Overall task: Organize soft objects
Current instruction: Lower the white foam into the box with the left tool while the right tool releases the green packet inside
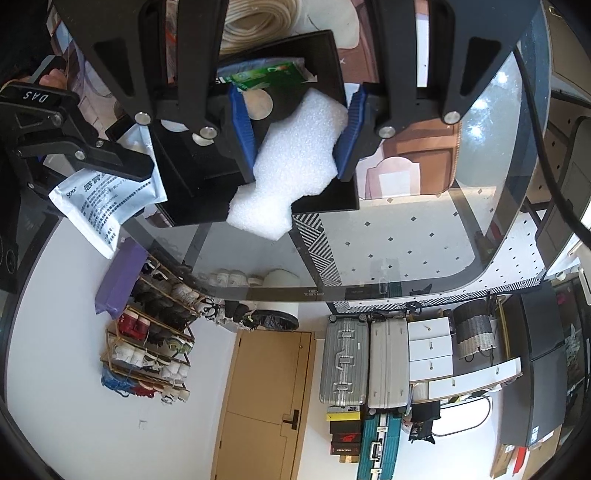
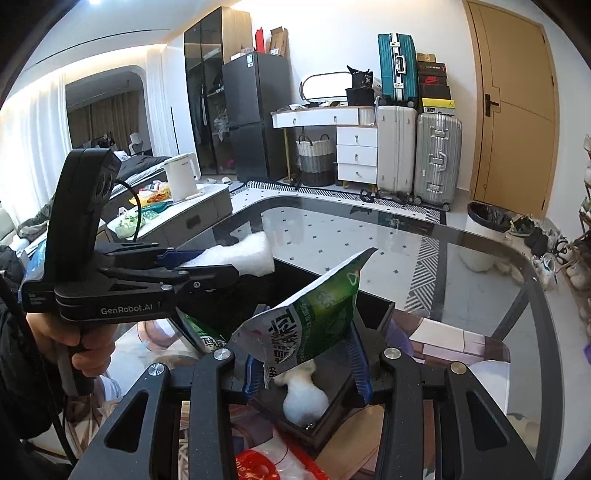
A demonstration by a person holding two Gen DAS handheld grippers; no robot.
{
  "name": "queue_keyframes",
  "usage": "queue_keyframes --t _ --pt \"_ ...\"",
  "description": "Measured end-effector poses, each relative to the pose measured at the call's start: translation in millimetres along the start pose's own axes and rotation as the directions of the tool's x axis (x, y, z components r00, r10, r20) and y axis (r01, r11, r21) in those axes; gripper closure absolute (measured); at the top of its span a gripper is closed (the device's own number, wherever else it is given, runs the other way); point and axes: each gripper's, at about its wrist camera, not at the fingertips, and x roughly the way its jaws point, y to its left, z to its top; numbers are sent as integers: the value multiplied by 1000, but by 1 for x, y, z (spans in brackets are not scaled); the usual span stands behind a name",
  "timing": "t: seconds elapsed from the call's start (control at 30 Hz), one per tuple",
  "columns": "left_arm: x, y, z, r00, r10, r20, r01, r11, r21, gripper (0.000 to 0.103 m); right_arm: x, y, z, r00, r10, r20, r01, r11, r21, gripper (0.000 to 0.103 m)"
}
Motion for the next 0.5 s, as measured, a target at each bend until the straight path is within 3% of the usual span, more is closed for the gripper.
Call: queue_keyframes --t 0.5 --pt "7 -17 -8 998 51 -26 -48 993 112 61 34 4 -8 995 7 -98 -13 998 -60 63"
